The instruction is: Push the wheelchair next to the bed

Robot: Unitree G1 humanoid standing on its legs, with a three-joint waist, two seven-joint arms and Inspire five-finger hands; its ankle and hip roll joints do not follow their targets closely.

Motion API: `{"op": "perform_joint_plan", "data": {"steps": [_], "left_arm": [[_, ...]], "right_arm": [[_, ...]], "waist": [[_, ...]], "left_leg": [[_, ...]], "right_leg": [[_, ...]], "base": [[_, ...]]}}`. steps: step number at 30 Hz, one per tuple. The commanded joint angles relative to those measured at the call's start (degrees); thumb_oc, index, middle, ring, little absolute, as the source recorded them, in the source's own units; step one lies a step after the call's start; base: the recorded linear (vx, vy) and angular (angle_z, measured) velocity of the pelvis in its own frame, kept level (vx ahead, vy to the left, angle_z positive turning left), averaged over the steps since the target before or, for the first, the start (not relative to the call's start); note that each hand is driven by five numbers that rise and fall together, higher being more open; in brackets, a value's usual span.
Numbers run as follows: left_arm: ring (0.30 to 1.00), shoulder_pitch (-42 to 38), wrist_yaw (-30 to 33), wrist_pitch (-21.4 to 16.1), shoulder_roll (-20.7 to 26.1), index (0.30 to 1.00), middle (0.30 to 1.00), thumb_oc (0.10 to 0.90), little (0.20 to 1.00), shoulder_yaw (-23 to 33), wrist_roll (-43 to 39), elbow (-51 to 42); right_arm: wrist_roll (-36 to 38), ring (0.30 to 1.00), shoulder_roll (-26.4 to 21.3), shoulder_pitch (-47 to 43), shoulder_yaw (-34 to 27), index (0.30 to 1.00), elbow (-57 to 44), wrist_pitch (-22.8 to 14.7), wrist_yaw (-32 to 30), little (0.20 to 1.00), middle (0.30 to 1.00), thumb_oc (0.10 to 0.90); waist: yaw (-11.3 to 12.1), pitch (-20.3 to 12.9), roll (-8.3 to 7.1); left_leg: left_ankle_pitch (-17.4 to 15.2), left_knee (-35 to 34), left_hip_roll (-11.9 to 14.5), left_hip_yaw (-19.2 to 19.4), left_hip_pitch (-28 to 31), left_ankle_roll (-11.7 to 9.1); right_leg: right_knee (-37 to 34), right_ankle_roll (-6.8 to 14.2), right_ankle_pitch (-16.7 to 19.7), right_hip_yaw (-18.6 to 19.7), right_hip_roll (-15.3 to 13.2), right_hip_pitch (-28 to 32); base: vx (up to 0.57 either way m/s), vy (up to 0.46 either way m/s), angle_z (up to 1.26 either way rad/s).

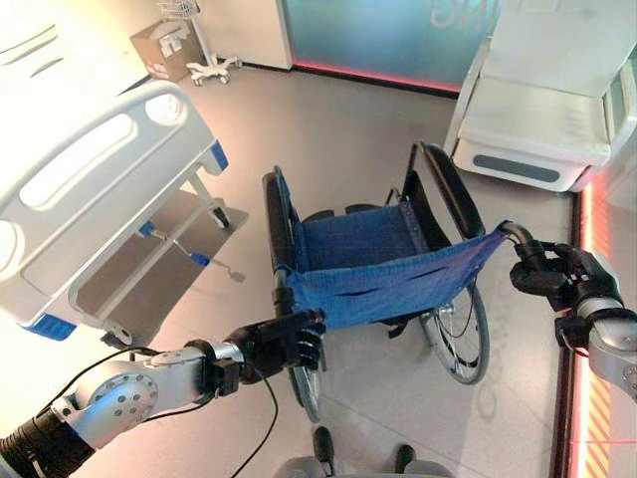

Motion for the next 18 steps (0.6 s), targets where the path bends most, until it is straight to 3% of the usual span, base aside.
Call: {"op": "perform_joint_plan", "data": {"steps": [1, 6, 18], "left_arm": [[0.300, -6.00, 0.02, -10.97, -4.52, 0.300, 0.300, 0.400, 0.300, 8.63, -0.95, -3.69], [0.300, -6.25, 3.05, -13.54, -4.59, 0.300, 0.300, 0.400, 0.300, 11.63, -0.26, -3.27], [0.300, -6.18, 6.01, -13.49, -6.35, 0.300, 0.300, 0.400, 0.300, 15.36, -1.30, -1.11]], "right_arm": [[2.08, 0.300, 3.49, -2.47, 2.40, 0.300, -3.61, -4.67, 1.40, 0.300, 0.300, 0.400], [1.83, 0.300, 3.71, -2.90, 1.62, 0.300, -3.00, -4.08, 2.45, 0.300, 0.300, 0.400], [1.98, 0.300, 3.90, -3.82, 1.14, 0.300, -3.20, -3.06, 3.79, 0.300, 0.300, 0.400]], "waist": [[-0.92, 0.09, -0.46], [-0.62, 0.47, -0.77], [-0.23, 1.28, -1.42]], "left_leg": [[-2.86, 0.19, 2.32, 2.03, 2.80, -3.99], [-2.62, 0.19, 2.38, 1.76, 2.63, -4.10], [-1.89, 0.81, 3.47, 1.18, 1.98, -4.59]], "right_leg": [[0.24, 1.59, 4.53, 0.43, -0.86, -3.72], [0.46, 1.36, 4.46, 0.19, -0.80, -3.83], [2.35, 0.18, 3.29, -0.56, 0.28, -4.65]], "base": [[0.00, 0.000, 0.00], [0.00, 0.000, 0.00], [0.00, -0.044, 0.00]]}}
